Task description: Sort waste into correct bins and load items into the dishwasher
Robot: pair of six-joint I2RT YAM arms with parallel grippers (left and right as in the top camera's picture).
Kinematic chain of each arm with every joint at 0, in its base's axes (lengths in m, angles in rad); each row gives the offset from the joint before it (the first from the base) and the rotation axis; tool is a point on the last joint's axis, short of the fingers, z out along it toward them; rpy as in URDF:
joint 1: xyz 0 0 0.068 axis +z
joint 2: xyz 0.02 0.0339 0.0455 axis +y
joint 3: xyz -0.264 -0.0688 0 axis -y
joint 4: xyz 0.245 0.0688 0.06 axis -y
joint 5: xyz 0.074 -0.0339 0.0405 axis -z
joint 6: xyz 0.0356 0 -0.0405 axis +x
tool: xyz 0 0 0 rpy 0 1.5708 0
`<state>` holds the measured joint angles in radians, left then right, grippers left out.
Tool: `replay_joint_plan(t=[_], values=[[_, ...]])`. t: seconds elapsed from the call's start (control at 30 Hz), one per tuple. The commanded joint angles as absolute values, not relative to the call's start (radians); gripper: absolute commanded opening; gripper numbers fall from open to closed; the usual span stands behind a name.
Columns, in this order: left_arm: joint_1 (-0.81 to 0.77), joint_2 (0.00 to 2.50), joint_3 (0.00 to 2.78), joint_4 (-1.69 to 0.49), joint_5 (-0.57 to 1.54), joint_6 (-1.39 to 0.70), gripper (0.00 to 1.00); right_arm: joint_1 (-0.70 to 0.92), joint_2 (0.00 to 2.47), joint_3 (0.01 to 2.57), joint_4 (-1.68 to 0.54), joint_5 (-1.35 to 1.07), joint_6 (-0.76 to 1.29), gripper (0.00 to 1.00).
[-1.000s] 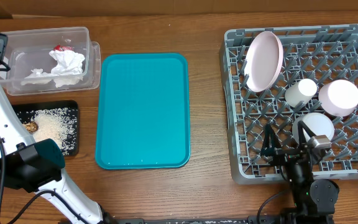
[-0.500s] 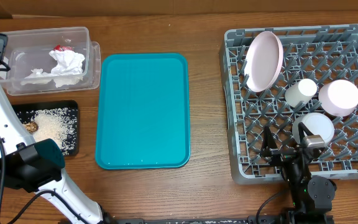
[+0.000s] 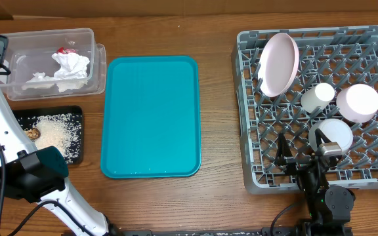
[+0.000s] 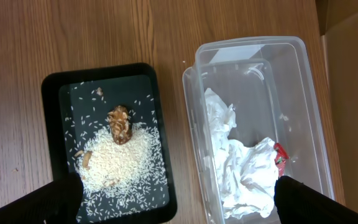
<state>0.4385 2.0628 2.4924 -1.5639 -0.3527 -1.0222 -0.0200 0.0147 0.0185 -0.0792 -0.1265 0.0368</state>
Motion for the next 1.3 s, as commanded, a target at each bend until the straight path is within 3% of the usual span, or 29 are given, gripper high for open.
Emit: replay_joint_plan(t=[0.0, 0.87, 1.03, 1.27], values=[[0.432, 2.067, 2.489, -1.565, -0.369, -1.032, 1.0, -0.028, 0.003, 0.008, -0.073, -0.125, 0.029, 1.0], [0.387, 1.994, 2.466, -1.562, -0.369, -1.032, 1.0, -0.028, 0.003, 0.008, -0.073, -0.125, 0.029, 1.0], [0.268, 1.773, 2.215, -1.504, -0.369, -1.032, 1.0, -0.028, 0.003, 0.008, -0.073, -0.125, 0.029, 1.0], [-0.033, 1.44, 1.756, -1.436, -0.368, -1.032, 1.0, -0.028, 0.003, 0.008, -0.073, -0.125, 0.029, 1.0]])
